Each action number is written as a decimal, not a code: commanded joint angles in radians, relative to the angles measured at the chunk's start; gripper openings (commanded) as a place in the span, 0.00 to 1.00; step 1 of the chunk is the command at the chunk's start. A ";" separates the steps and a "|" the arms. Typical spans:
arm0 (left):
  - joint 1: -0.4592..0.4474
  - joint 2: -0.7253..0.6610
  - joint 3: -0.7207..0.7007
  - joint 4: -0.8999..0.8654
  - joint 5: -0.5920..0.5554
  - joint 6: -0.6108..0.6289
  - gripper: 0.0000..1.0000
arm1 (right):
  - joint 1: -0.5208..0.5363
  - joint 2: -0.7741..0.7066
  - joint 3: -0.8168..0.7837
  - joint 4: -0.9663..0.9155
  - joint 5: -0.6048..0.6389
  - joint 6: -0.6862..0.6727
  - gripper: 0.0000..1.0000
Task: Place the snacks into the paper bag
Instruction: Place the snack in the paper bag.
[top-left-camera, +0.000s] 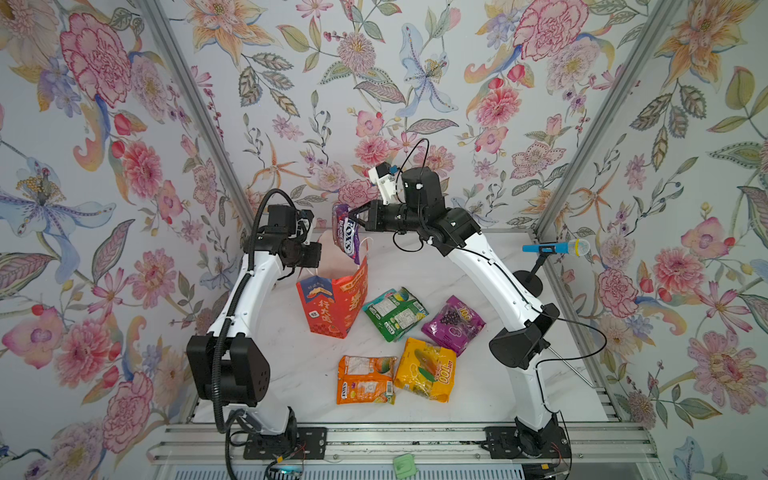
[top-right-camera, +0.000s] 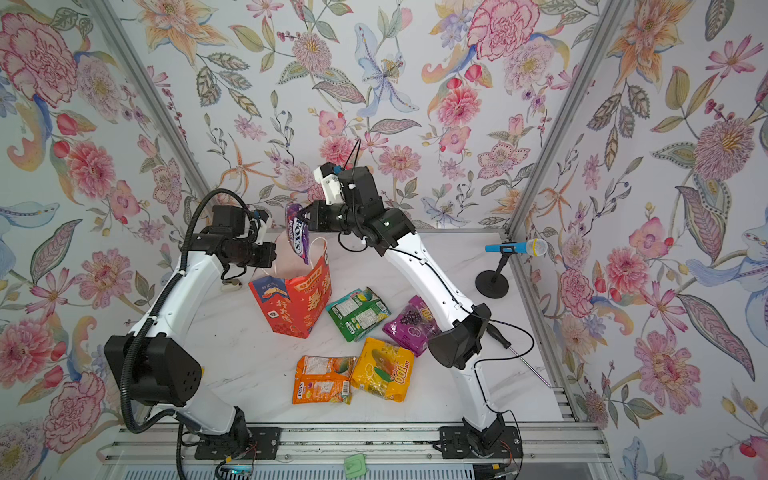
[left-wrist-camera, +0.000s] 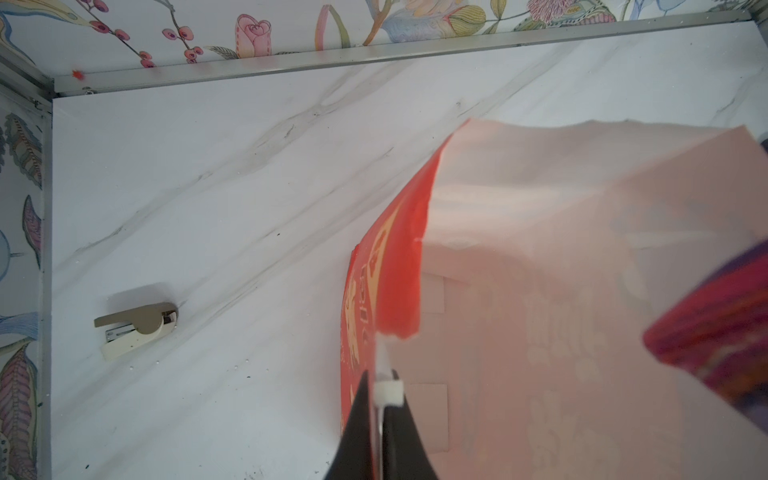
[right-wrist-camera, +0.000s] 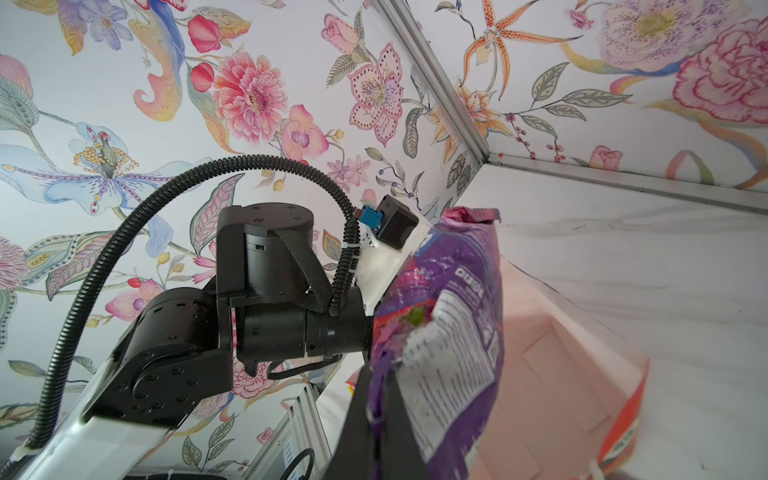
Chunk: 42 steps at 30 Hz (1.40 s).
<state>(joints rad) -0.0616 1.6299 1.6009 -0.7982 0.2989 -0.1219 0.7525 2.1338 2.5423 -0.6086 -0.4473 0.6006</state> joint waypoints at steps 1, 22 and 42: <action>0.003 0.012 -0.008 0.016 0.020 -0.018 0.01 | -0.001 0.035 0.016 0.043 -0.035 0.038 0.00; 0.002 -0.010 -0.031 0.048 0.027 -0.026 0.00 | -0.022 0.156 0.053 0.073 0.016 0.083 0.28; 0.003 -0.005 -0.048 0.072 0.016 -0.038 0.00 | -0.142 -0.459 -0.595 -0.074 0.410 -0.243 0.57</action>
<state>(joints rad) -0.0616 1.6302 1.5761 -0.7490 0.3099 -0.1436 0.6468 1.7710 2.1006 -0.6498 -0.1642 0.4191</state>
